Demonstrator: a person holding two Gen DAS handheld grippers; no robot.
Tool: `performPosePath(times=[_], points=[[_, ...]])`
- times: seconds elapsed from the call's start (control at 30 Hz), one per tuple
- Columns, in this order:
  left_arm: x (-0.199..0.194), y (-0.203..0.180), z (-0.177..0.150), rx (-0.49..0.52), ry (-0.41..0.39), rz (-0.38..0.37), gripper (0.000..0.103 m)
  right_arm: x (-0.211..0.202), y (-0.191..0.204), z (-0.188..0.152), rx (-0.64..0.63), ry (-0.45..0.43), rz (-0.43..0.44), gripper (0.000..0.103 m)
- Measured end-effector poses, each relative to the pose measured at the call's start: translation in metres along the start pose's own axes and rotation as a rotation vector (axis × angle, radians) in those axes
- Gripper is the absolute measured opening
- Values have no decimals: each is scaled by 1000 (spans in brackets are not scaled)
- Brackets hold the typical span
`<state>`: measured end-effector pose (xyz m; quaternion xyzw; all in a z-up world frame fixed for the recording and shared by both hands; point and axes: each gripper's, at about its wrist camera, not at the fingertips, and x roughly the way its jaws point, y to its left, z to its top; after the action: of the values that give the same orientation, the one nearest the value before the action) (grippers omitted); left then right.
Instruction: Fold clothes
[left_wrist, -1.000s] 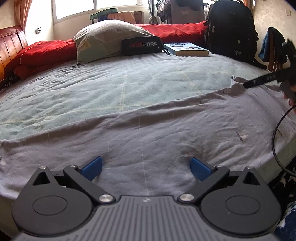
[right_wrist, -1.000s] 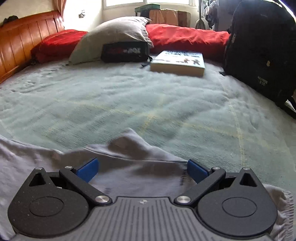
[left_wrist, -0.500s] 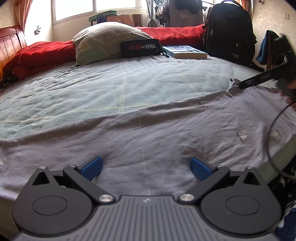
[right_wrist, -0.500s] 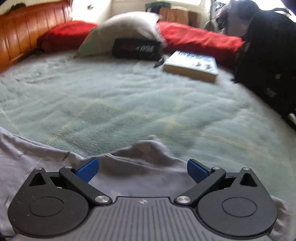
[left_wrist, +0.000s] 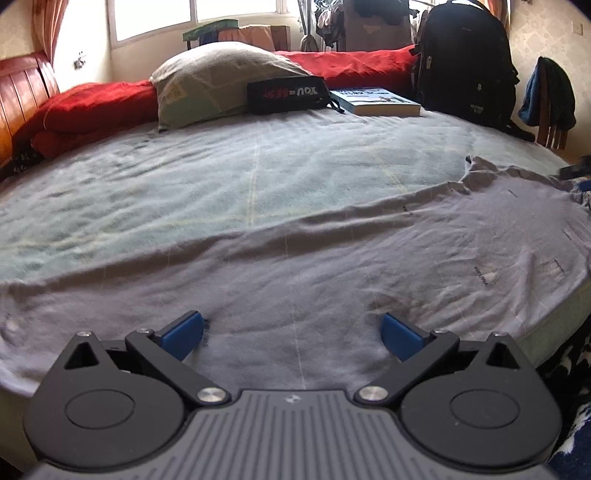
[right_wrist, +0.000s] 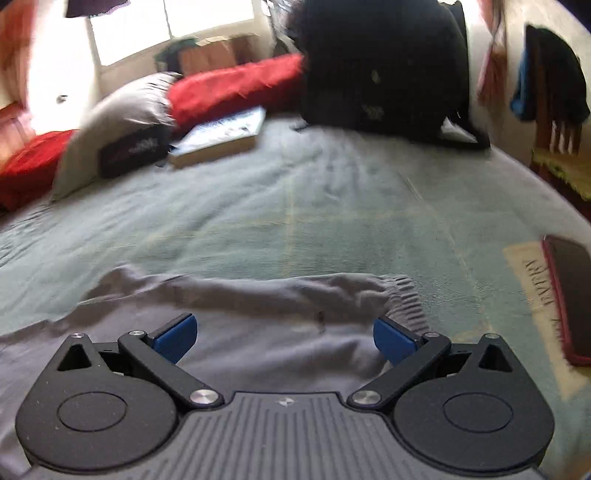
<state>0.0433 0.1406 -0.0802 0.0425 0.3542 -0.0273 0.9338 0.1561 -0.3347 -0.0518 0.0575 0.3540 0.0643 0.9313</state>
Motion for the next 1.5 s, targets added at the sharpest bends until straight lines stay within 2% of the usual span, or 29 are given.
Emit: performPosePath(times=[0.13,0.27,0.37,0.43,0.53,0.6,0.7,0.8,0.87,1.03,1.23,1.33,1.43,1.5], points=[[-3,-1,6,24,-14,24,102,-25,22,-31,-91,37,39,103],[-2,1,-3,34,29,24,102,-23,31,-72,-181,124,-33,103],[-10,9,-13,8,48,13,102,-33,35,-85,-222,92,-52,103],[-18,15,-15,3,45,10,102,-38,39,-80,-230,96,-55,103],[-21,17,-8,34,23,82,102,-47,55,-71,-272,33,-32,103],[-21,18,-3,46,-3,94,102,-46,68,-66,-278,-1,-4,103],[-14,25,-6,5,13,60,102,-41,88,-65,-277,-5,41,103],[-10,40,-23,-94,48,26,102,-32,102,-75,-311,39,77,103],[-19,50,-27,-141,32,-4,102,-26,107,-81,-338,77,74,103],[-33,83,-20,-133,-19,93,102,-29,112,-78,-305,76,108,103],[-23,152,-27,-255,-57,195,102,-31,130,-75,-329,76,110,103],[-13,177,-35,-291,-46,155,102,-30,140,-76,-342,85,126,103],[-20,178,-34,-296,-72,124,102,-30,150,-75,-357,93,138,103],[-33,178,-35,-340,-96,93,102,-33,155,-73,-360,90,160,103]])
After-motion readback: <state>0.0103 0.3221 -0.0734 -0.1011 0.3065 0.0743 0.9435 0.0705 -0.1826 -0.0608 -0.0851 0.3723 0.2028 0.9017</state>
